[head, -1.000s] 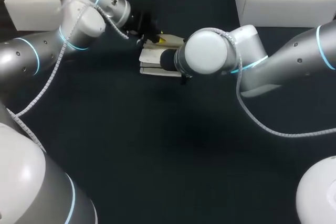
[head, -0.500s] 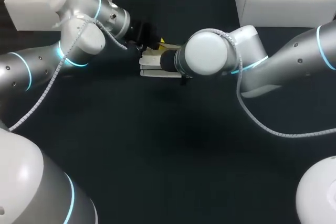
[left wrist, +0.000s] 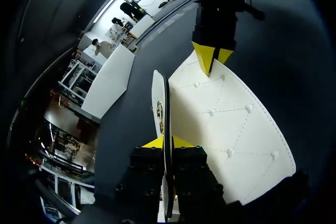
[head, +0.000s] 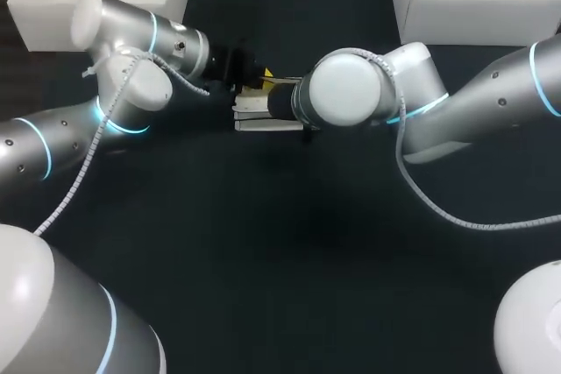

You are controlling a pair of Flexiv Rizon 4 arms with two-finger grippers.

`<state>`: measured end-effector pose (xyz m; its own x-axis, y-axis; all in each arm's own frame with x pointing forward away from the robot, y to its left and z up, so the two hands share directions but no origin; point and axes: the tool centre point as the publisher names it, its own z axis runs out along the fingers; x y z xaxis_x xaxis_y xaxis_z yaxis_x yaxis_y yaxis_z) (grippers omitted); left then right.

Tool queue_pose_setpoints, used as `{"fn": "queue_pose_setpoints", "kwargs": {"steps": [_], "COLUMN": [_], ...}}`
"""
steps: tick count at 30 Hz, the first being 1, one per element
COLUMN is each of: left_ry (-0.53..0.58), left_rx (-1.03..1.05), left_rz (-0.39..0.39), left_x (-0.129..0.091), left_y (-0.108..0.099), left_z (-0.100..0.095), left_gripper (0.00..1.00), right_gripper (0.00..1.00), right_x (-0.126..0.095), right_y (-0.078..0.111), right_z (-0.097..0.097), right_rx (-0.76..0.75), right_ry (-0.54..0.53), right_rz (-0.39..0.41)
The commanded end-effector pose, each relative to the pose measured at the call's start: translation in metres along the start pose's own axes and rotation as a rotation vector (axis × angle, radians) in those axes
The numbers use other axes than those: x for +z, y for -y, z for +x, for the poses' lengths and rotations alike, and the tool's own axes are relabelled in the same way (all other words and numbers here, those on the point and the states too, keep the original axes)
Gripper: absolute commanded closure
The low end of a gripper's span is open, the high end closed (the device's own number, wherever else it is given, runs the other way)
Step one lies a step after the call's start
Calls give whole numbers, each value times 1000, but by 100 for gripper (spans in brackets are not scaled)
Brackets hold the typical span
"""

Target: Pick up the bag, open it, inspect its contents, close it, and place it on the opposite side

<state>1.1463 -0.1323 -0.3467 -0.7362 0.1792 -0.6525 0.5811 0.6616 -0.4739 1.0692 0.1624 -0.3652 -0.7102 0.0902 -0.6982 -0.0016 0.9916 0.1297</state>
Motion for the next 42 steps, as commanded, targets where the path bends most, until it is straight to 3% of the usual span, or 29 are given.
{"fn": "queue_pose_setpoints", "kwargs": {"steps": [1, 18, 29, 36, 37, 38, 42], "left_ry": [-9, -9, 88, 110, 113, 115, 124], "left_rx": [-9, -9, 55, 52, 51, 51, 54], "left_rz": [11, 11, 47, 52, 50, 50, 43], "left_x": [3, 3, 7, 7, 6, 5, 1], "left_y": [2, 2, 7, 7, 8, 8, 12], "left_z": [2, 2, 19, 20, 19, 17, 11], "left_gripper": [100, 100, 100, 100, 76, 63, 54], "right_gripper": [100, 100, 100, 100, 100, 100, 100], "right_x": [4, 4, 4, 4, 4, 4, 4], "right_y": [0, 0, 0, 0, 0, 0, 0], "right_z": [-1, -1, -1, -1, -1, -1, -1], "right_rx": [1, 1, 1, 1, 1, 1, 1], "right_ry": [5, 5, 5, 5, 5, 5, 5], "right_rz": [-2, -2, -2, -2, -2, -2, -2]}}
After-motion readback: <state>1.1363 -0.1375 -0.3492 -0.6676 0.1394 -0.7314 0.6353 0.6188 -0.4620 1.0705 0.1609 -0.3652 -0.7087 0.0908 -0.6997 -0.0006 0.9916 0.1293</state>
